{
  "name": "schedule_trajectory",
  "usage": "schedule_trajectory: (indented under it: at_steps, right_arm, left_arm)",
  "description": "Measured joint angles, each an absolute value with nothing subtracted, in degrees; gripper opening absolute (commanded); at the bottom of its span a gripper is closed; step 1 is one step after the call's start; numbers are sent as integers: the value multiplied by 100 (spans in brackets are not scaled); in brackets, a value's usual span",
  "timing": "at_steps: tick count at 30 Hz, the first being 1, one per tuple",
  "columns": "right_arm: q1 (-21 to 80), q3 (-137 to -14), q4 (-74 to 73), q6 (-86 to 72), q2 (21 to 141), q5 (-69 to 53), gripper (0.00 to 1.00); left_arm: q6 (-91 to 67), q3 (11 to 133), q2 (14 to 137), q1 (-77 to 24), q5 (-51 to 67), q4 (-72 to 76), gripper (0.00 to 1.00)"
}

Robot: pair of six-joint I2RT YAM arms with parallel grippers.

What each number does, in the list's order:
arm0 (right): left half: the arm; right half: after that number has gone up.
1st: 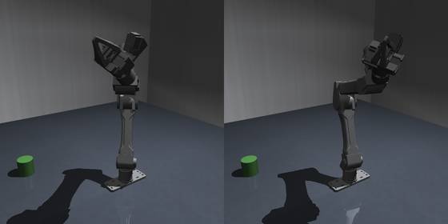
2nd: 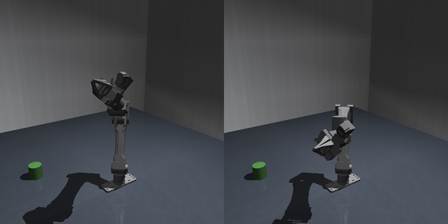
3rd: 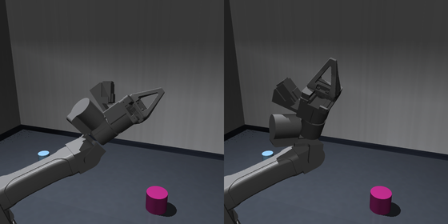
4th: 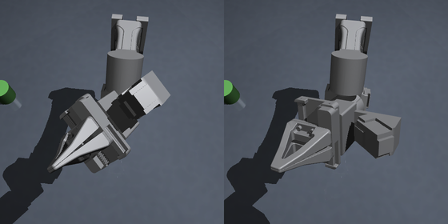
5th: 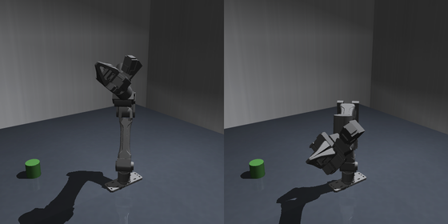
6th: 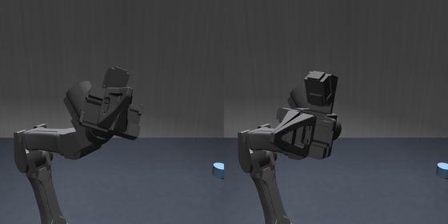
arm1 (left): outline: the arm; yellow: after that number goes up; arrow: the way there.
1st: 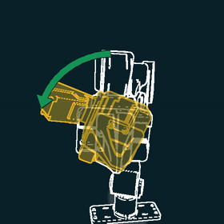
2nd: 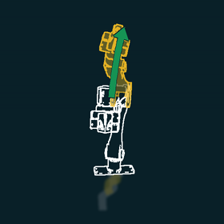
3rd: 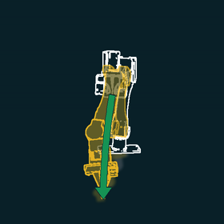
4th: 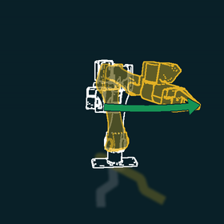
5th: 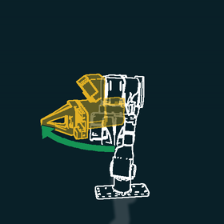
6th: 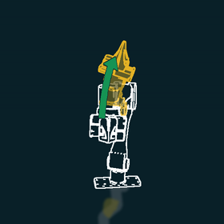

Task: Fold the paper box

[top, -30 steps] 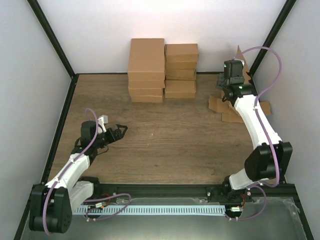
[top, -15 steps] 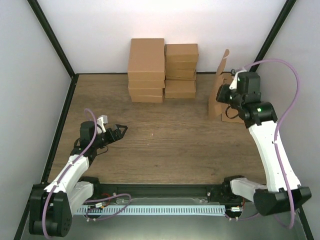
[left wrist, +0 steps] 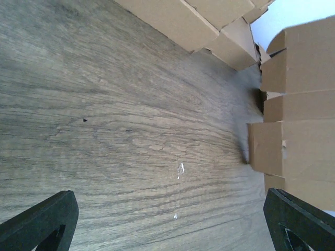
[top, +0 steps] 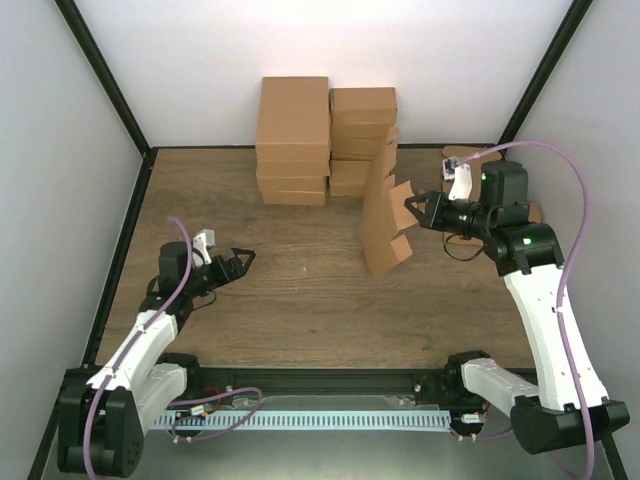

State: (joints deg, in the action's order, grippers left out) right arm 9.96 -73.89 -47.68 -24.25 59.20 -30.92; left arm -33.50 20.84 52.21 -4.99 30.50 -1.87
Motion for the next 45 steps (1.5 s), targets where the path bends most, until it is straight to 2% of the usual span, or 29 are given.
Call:
schedule_trajectory:
  at_steps: [4,10,18,24,27,28,30,31,33,35,37,45]
  right_arm:
    - [996,-8167,-5050,-2440,6010,-2934,2]
    - [996,-9751,-5448,-2309,6045,-1822,1]
    - [996,-10453,-5990,-1997,5929,-185,1]
    - [993,-10379,-6381,-1793,6257,-596,1]
    - [1009,-9542,-6300,-1693,6326,-1514,2]
    - [1057,-9205,-6254,-1693,6331,-1822,14]
    - [1382,-8361,-6036,-1785,6412,-2432,62]
    - [1647,-7964,-5872,-1870,6458,-2720,80]
    - [2117,-7277,-5439,-2067,6486,-3361,98]
    - [2408,-6709,-4877,-2324,6386,-3992,100]
    - [2429,-6534,-4611,-2440,6272,-4099,100]
    - [2390,-6278,-3983,-2504,6466,-2947,100]
  left_arm:
    - [-3345,2143,5118,-519,3052,-268,100]
    - [-3345,2150,4925,-519,3048,-370,100]
    - [-3345,2193,4952,-519,3048,-423,100]
    - [-3345,2211,4954,-530,3033,-438,100]
    - [-3347,2211,4956,-530,3017,-436,100]
    - [-3350,2211,4958,-530,3013,-434,100]
    - [-3352,2211,4989,-537,3009,-429,100]
    - [-3356,2211,5013,-539,3006,-429,100]
    - [-3374,2211,5068,-552,3006,-432,100]
    - [-3393,2211,5103,-569,3006,-429,100]
    - [-3406,2211,5120,-593,3028,-405,100]
    - [-3422,2233,5245,-1223,3035,-305,100]
